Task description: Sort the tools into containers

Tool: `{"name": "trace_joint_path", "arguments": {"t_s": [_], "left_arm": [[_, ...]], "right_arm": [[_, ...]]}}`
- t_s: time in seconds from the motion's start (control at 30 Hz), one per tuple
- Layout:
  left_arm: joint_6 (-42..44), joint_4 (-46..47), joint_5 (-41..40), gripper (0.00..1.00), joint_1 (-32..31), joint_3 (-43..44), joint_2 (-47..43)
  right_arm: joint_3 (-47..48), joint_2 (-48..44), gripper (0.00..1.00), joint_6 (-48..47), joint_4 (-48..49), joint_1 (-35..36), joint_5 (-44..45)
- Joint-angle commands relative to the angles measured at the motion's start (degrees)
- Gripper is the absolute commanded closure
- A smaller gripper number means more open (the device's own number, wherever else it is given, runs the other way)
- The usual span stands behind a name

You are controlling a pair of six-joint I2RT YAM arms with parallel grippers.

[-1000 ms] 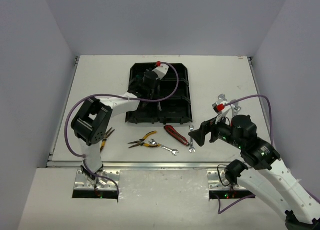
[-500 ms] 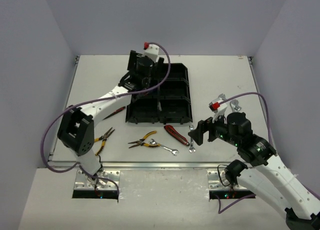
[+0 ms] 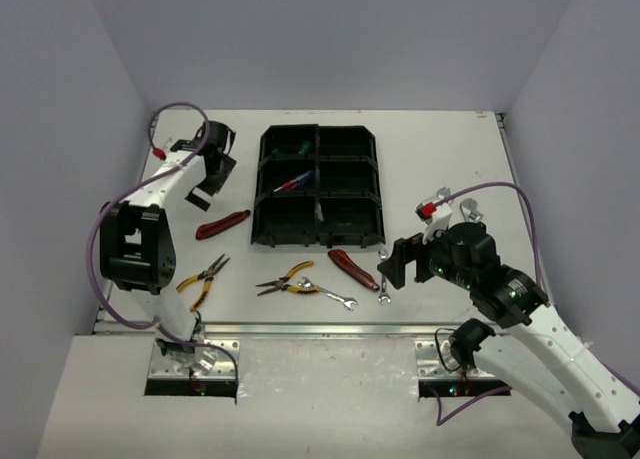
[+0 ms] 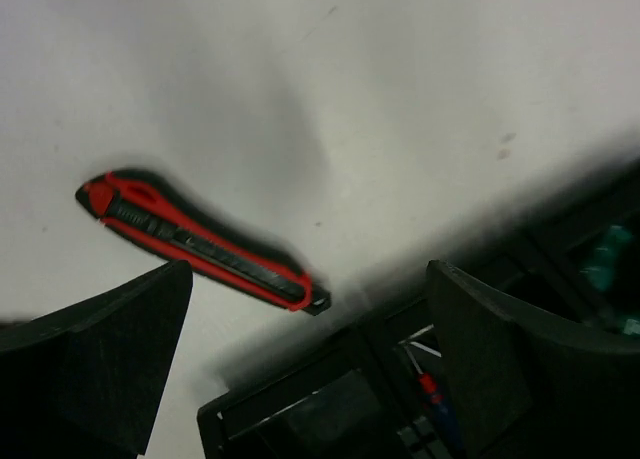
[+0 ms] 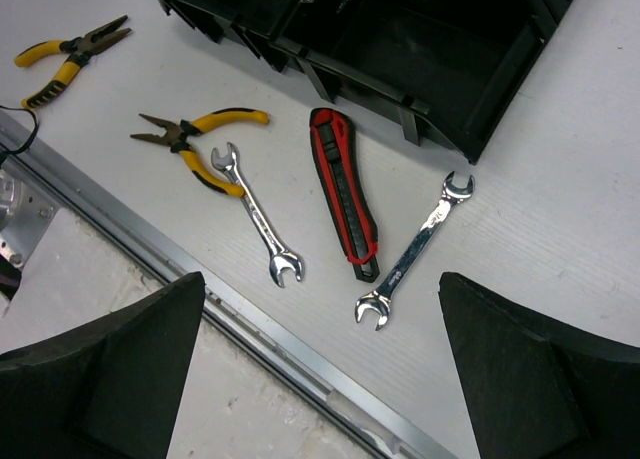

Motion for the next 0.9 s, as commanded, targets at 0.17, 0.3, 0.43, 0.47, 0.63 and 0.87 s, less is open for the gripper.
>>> {"name": "trace_joint_path", "arguments": {"t_s": [0.17, 0.3, 0.43, 0.47, 0.63, 0.87], "left_arm": [[-21.83, -6.94, 4.96, 0.0, -0.45, -5.31, 4.81], [-21.39, -5.16, 6.57, 0.0, 0.56, -5.42, 9.45], [-21.72, -4.63, 7.38, 0.03, 0.78, -6.08, 12.62], [-21.83, -4.01, 7.38, 0.04, 0.83, -6.46, 12.96], [-22.29, -2.74, 7.15, 0.34, 1.22, -7.47, 14.88], [-21.87, -3.13, 6.27, 0.82, 3.27, -5.31, 14.67]], "right_arm": [[0.38, -0.9, 0.01, -0.48, 1.4, 0.04, -1.54], [0.29, -1.02, 0.01, -0.59, 1.37, 0.04, -2.75], [0.38, -0.57, 0.01, -0.77, 1.47, 0.04, -3.21], [0.43, -0.36, 0.01, -0.77, 1.54, 0.04, -3.21], [0.41, 0.41, 0.01, -0.77, 1.93, 0.04, -3.58], [0.44, 0.81, 0.01, -0.86, 1.93, 0.01, -3.52]]}}
